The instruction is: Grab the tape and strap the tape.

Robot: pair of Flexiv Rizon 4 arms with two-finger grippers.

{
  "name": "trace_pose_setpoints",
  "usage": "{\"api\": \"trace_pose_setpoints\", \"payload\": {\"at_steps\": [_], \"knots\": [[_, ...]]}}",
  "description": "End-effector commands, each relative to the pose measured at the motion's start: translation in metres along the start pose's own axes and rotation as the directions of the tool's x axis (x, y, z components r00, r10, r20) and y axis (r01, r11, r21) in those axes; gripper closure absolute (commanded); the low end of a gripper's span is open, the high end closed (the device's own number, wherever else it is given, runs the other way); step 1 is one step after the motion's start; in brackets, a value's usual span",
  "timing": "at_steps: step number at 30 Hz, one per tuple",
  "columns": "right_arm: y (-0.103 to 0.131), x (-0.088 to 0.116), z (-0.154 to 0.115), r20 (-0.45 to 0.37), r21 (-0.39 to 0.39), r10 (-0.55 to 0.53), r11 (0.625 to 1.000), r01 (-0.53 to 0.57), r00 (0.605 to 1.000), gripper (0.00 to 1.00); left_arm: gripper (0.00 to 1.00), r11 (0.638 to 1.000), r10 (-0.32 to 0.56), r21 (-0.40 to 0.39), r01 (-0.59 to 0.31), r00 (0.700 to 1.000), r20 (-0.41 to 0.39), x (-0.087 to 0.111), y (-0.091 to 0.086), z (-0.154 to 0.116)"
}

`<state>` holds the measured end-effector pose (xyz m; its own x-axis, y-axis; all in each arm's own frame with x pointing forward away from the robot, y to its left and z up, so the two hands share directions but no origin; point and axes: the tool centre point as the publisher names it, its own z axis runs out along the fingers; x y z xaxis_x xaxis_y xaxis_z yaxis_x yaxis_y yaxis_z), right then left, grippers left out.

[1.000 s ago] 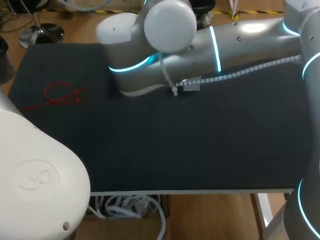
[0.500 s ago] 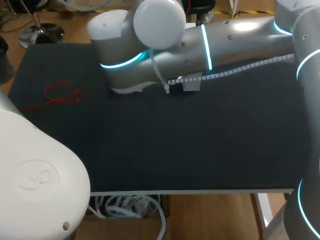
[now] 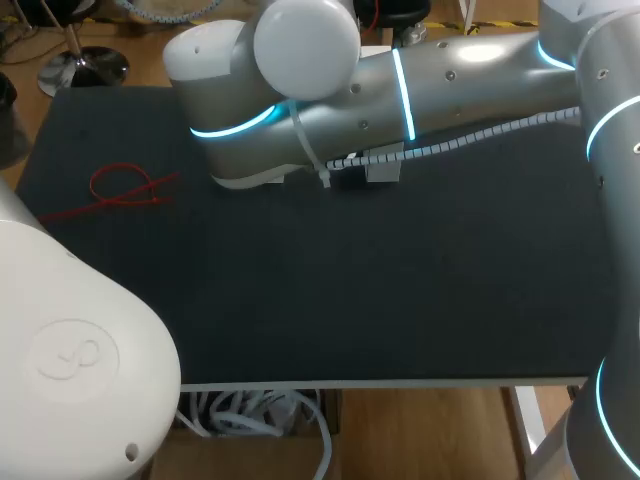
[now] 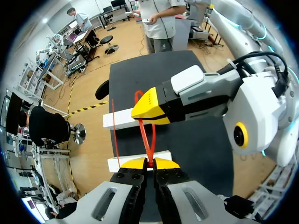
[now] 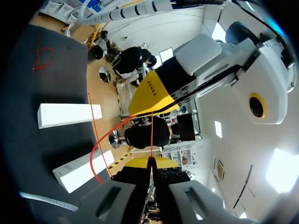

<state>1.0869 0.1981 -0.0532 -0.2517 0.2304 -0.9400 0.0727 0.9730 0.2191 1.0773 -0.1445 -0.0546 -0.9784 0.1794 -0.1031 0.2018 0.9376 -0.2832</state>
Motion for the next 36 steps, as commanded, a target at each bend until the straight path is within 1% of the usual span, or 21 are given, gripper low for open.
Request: {"api": "trace_pose_setpoints", "payload": {"at_steps": [1, 14, 36], "knots": [[-0.0001, -0.0014, -0.0018, -0.005, 0.008, -0.001, 1.0, 0.001, 1.0, 1.0, 1.0, 1.0, -0.001, -0.005, 0.001, 1.0, -0.002, -0.0005, -0.0009, -0.0008], [-0.0019, 0.0, -0.0014, -0.009, 0.025, -0.007, 1.0, 0.007, 1.0, 1.0, 1.0, 1.0, -0.001, -0.005, 0.001, 1.0, -0.002, -0.0005, -0.0009, -0.0008], [0.0026, 0.0008, -0.0019, 0.001, 0.044, -0.032, 0.999, 0.032, 0.999, 1.0, 1.0, 1.0, -0.001, -0.005, 0.001, 1.0, -0.002, -0.0005, -0.0009, -0.0008]]}}
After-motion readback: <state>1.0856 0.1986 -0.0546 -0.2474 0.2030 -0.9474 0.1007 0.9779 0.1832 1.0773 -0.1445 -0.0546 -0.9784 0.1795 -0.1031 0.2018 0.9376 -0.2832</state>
